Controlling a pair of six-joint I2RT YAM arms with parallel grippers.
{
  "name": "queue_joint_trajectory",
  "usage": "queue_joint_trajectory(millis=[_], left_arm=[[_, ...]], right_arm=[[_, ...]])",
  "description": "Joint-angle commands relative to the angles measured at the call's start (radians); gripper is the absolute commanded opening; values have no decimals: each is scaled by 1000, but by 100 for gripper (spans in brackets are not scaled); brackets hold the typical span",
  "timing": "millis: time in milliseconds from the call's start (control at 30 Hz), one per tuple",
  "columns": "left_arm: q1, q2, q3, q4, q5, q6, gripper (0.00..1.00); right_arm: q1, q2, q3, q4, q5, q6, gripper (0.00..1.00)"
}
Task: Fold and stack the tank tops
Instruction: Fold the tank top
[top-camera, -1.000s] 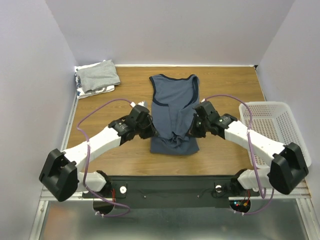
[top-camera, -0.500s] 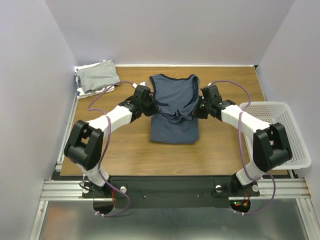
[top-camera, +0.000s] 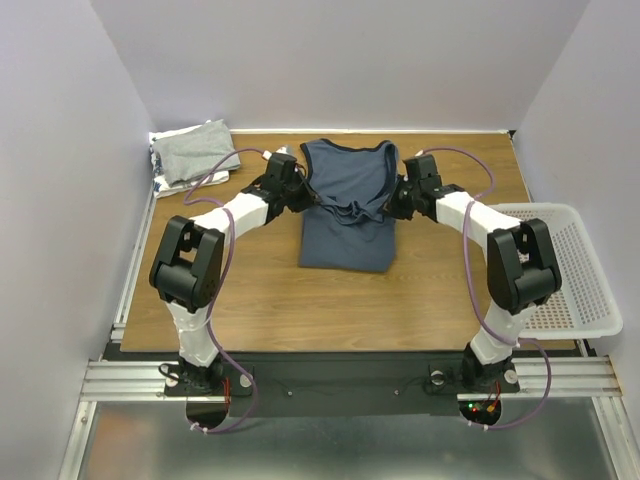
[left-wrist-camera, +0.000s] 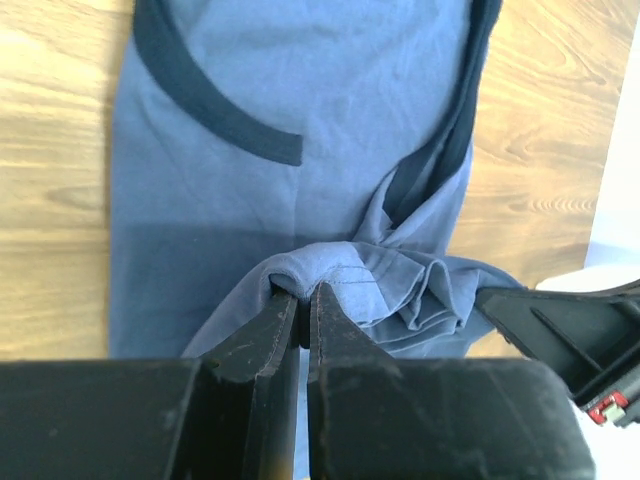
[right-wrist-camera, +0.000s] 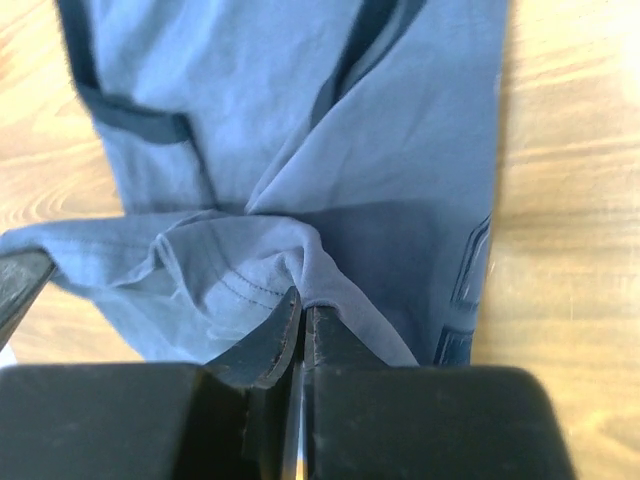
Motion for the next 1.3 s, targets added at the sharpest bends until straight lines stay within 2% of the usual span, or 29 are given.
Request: queue_joint_trajectory(millis=[0,33,67,100,133,167,200,267,300,400,467,600,667,700,733,767,800,867,1033,1267], left_arm=[[18,21,32,87,24,8,4],[21,32,31,96,22,6,16],[26,32,26,113,21,5,24],[27,32,15,146,19,-3,32],[30,26,11,165,22,-4,47],[32,23,11,180,24,-3,51],[37,15,17,192,18,3,58],[43,0,24,194,5,9,61],[49,-18,26,193,-11,16,64],[64,-66,6,187,-28,19,65],[63,-89,-11,177,-39,14,63],[27,-133,-98,182,-38,-9,49],[-2,-147,-127,185,-35,-23,34],[-11,-149,-155,186,-27,-39,20],[-20,-150,-170,186,-22,-47,15],[-38,-153,-186,186,-22,-56,11],[-46,-163,-224,202,-22,-82,0],[-65,-172,-262,223,-24,-96,0],[-117,-157,-342,239,-55,-133,0],[-121,-109,-406,249,-81,-158,0]], right_arm=[[-26,44,48,65,-27,-18,11],[-34,58,55,70,-27,-20,14],[-37,66,64,76,-28,-18,19],[-42,72,74,76,-28,-23,33],[-46,77,100,78,-25,-26,42],[-48,87,113,76,-20,-31,50],[-50,90,127,75,-11,-32,63],[-54,89,157,75,-1,-37,72],[-54,86,166,75,15,-43,73],[-54,40,165,73,38,-66,73],[-51,6,132,73,47,-69,73],[-2,-48,84,73,69,-90,66],[45,-52,70,75,62,-100,65],[76,-45,73,75,62,-106,61],[87,-34,78,75,58,-107,55],[96,-2,87,76,52,-110,44],[107,18,108,75,36,-113,38],[108,55,131,75,15,-112,32],[107,193,237,73,-17,-141,32],[69,323,332,55,1,-144,32]])
